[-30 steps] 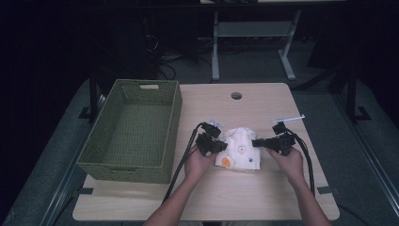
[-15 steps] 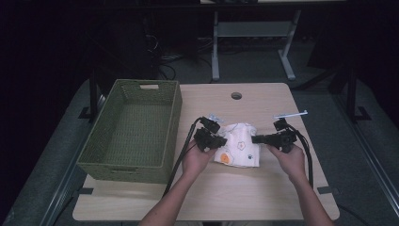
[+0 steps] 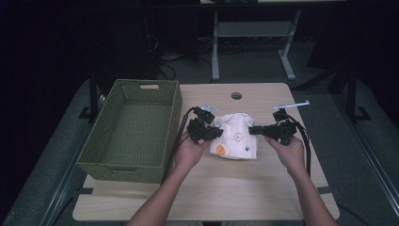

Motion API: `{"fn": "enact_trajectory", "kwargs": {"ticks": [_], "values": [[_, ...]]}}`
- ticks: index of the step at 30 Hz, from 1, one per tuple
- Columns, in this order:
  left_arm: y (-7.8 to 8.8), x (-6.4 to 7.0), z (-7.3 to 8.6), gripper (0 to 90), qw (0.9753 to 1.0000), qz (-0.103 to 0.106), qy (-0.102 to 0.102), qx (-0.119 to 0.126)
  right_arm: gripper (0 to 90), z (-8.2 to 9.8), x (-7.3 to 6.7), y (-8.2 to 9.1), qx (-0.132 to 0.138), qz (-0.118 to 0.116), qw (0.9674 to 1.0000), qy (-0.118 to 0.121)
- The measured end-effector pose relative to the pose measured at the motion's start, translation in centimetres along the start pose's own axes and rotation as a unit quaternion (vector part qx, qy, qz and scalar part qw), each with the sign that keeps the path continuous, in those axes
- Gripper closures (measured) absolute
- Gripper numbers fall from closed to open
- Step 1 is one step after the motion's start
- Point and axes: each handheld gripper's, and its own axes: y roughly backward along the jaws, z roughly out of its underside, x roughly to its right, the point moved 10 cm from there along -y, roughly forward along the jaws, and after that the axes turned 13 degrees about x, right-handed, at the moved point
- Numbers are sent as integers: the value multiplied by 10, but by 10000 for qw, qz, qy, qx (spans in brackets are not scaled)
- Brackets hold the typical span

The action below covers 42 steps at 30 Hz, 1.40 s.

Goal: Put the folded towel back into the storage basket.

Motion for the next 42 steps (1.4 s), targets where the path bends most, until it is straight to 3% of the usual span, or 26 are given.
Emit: {"fn": "enact_trajectory", "kwargs": {"ticks": [9,23,26,42], "values": [[22,-4,-19,839,9999,-47,-140,63,850,-14,-12,-2,101,-108,9999,-30],[52,-17,-33,838,9995,-143,-244,134,850,-35,-34,-12,245,-263,9993,51],[58,-19,-36,838,9997,-43,-169,182,850,-38,-39,-16,239,-282,9993,43],[94,-40,-44,838,9995,-106,-182,243,850,-59,-73,-36,198,-421,9986,246]]}}
